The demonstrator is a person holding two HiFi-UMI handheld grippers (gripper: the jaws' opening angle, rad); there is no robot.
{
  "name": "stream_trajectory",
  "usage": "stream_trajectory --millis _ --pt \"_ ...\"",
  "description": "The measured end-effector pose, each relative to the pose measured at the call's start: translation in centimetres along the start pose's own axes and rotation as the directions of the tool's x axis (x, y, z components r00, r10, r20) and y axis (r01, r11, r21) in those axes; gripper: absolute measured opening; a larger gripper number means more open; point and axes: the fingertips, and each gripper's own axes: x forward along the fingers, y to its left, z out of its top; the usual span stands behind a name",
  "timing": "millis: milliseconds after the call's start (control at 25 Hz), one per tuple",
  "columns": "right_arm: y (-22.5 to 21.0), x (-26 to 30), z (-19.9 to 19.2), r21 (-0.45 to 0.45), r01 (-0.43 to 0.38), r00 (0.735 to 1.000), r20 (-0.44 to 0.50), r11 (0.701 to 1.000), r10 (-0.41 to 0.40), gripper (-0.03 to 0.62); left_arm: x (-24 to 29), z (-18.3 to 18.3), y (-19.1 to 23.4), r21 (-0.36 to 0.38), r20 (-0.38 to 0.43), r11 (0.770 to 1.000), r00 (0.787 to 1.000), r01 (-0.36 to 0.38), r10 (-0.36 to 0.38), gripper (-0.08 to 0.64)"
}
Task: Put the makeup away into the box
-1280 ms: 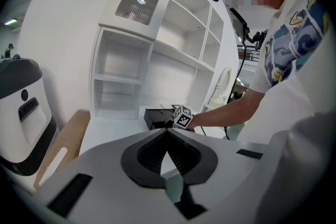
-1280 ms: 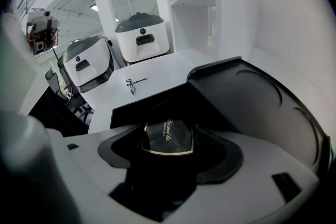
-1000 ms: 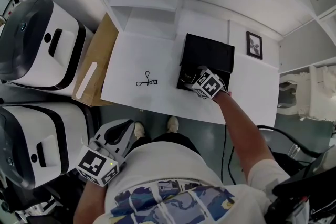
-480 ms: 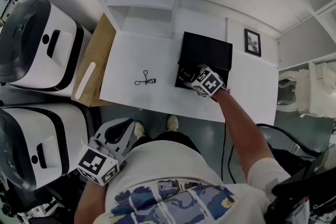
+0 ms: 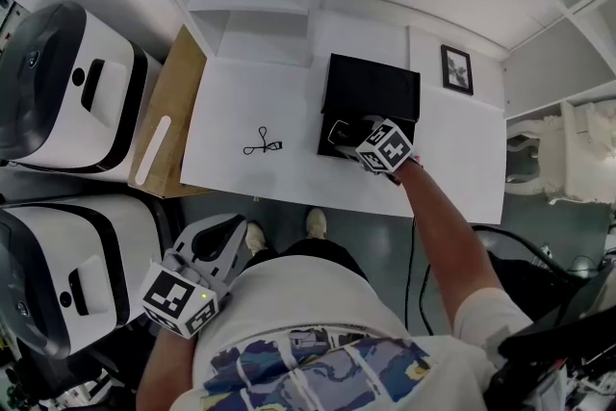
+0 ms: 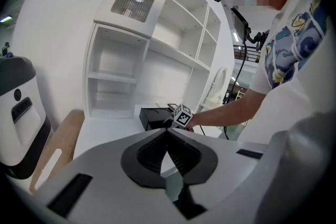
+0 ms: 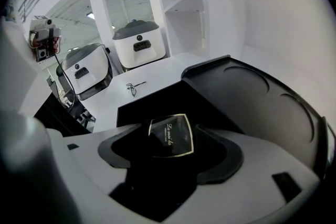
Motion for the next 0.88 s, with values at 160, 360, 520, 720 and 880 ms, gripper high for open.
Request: stream_trajectory --millis 160,360,520,720,880 --pt "0.0 -0.7 0.0 -0.001 0.026 0.999 0.023 1.0 -0.026 0.327 -0.1 -0.1 -0.1 0.008 0.003 1.0 1.0 0.014 -0.014 0.014" --pt "-0.3 -1.9 0.2 0.036 0.069 0.996 0.056 0.997 -0.071 0.327 -0.2 -0.1 -0.1 0.016 0.006 0.999 0.999 0.037 -0.037 0.014" --pt "-0.2 -3.2 0.4 0.049 0.103 0.991 0.075 0.993 -0.107 0.325 -0.5 0.1 -0.1 0.022 0.014 0.998 0.998 0.055 -0.055 0.014" --pt "0.3 -5.4 1.0 0.083 0.166 0.977 0.121 0.983 -0.176 0.291 -0.8 0.2 -0.2 0.035 0.028 0.996 0.996 0.086 -0.087 0.014" --pt "1.0 -7.1 1.2 0.132 0.212 0.961 0.152 0.968 -0.231 0.248 -1.3 0.2 0.0 0.043 0.038 0.993 0.993 0.113 -0.115 0.014"
